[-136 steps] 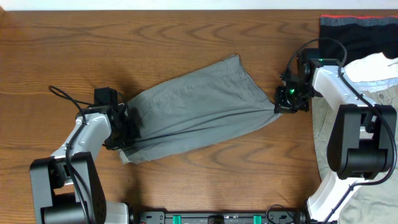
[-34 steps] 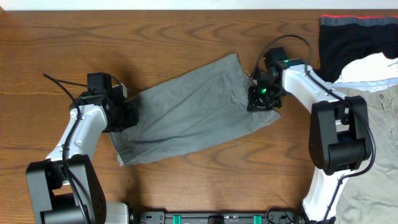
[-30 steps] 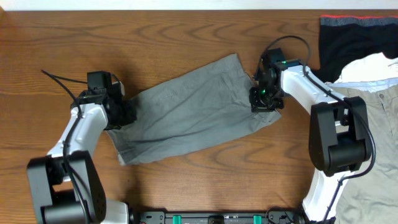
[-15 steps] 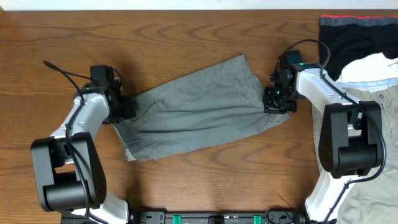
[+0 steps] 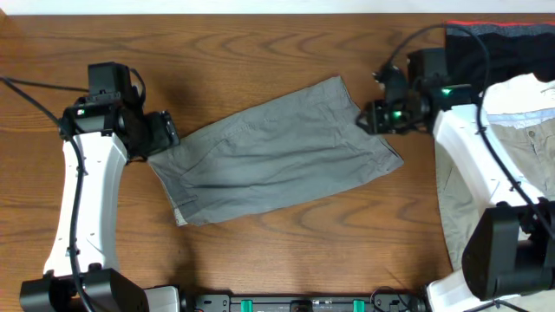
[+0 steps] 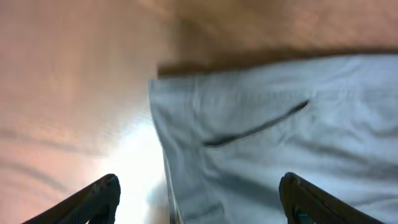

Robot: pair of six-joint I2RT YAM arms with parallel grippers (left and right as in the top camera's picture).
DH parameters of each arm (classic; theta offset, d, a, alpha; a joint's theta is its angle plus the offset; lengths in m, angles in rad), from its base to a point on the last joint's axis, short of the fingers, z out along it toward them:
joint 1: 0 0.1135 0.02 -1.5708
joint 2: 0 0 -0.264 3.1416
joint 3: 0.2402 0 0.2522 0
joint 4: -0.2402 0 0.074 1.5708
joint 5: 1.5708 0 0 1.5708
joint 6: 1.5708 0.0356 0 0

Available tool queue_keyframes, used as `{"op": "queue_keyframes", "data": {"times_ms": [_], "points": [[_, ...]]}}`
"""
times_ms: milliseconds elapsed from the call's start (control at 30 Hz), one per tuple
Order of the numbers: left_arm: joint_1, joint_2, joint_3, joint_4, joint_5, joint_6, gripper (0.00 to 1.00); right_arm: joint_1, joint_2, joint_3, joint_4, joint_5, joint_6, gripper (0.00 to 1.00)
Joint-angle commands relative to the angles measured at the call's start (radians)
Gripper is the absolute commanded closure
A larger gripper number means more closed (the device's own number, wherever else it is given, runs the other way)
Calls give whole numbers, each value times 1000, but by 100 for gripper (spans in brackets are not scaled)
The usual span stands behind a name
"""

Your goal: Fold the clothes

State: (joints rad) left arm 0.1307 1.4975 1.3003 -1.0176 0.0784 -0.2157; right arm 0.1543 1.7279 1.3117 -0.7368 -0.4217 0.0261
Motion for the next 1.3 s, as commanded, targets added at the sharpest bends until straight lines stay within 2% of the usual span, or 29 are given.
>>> {"op": "queue_keyframes", "data": {"times_ms": [0, 67, 133, 267, 367, 500, 667, 867, 967, 1133, 1267], "points": [[4, 12, -23, -41, 16, -128, 16, 106, 76, -4, 38, -84, -40, 65], [5, 12, -41, -80, 22, -173, 17, 167, 128, -4, 86, -100, 8, 75], [5, 12, -53, -108, 22, -199, 17, 224, 179, -3, 134, -157, 39, 76], [5, 12, -60, -153, 23, -217, 17, 314, 274, -4, 230, -123, 276, 82], [5, 12, -60, -161, 23, -217, 17, 362, 366, -4, 322, 12, 525, 94], [5, 12, -60, -177, 23, -216, 17, 382, 484, -3, 433, 61, 717, 98], [5, 12, -60, -201, 23, -216, 16, 348, 606, -3, 558, 59, 951, 99], [5, 12, -61, -201, 23, -226, 12, 281, 621, 0, 776, 29, 941, 93], [6, 12, -83, -175, 23, -249, 9, 258, 621, 20, 858, -95, 895, 83], [42, 12, -190, -116, 36, -296, 3, 223, 568, 33, 867, -192, 761, 72], [110, 12, -320, -23, 140, -283, 1, 198, 466, 33, 847, -250, 593, 57]]}}
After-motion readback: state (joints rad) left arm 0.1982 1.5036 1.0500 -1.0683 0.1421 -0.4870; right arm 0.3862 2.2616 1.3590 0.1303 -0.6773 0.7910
